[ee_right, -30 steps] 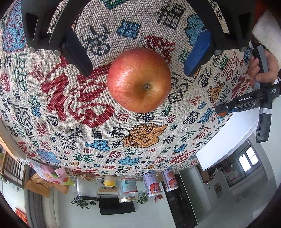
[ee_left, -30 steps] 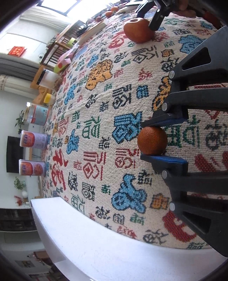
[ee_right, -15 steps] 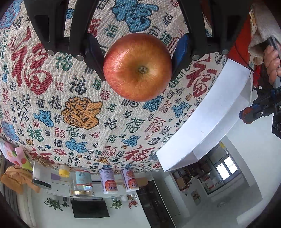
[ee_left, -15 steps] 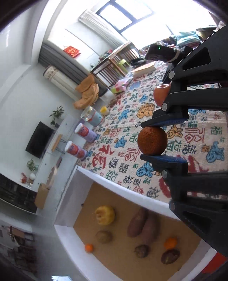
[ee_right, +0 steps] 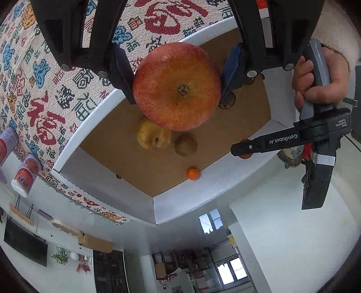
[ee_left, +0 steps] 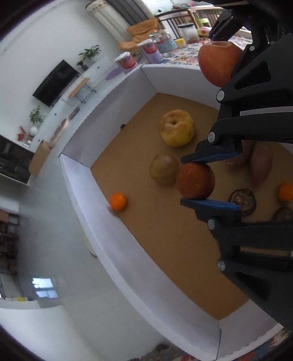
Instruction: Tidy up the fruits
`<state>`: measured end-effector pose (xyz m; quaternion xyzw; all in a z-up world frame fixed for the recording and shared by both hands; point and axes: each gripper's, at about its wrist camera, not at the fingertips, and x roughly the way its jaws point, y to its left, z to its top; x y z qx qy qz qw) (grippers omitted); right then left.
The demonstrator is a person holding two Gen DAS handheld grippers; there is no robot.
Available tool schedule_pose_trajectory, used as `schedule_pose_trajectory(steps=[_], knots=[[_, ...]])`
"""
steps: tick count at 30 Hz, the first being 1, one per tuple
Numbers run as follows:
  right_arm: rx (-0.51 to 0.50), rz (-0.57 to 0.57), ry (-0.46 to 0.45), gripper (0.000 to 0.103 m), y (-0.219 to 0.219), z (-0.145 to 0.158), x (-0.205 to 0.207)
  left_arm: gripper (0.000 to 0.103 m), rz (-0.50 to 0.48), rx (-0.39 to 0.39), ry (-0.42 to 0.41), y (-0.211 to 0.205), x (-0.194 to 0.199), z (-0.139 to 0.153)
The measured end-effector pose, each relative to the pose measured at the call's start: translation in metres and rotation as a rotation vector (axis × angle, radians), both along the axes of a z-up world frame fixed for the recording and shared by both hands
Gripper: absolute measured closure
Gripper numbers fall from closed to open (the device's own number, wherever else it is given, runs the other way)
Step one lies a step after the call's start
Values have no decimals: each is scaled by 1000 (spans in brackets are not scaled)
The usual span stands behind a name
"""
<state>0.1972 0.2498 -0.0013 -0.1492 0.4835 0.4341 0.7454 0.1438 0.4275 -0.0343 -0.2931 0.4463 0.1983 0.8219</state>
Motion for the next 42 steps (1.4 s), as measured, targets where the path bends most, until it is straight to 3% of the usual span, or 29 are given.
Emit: schedule_pose_trajectory(steps=[4,6,8,11,12,14,17,18,23,25,28,33,42], knots=[[-226,17,-26,34,39,-38,16,72,-10,14,65,2,11,-22],[-306,35,-66,34,50,-53,16,63,-10,35,79,1,14,-25],[-361,56,-92,33,58,-64,15,44,-19,65,80,-3,11,-22],[-344,39,-107,31,53,-57,13,35,-38,168,52,-15,-3,-3],[-323,24,-114,26,48,-50,15,33,-41,203,38,-20,-9,5],[-276,-18,-148,20,33,-30,17,16,-46,266,-18,-34,-26,27],[-178,-51,-208,5,9,7,6,4,-42,371,-107,-58,-53,63],[-138,-56,-225,0,-1,19,-1,3,-39,408,-129,-67,-61,74],[14,-97,-238,0,-43,52,-37,1,68,556,-133,-95,-91,100],[55,-131,-213,0,-55,54,-48,1,89,541,-106,-96,-100,98],[79,-182,-141,0,-66,49,-56,1,37,513,-57,-99,-105,93],[82,-199,-59,0,-64,42,-70,1,39,543,-2,-101,-114,85],[14,-127,-162,0,-39,47,-97,1,63,470,-13,-93,-135,83]])
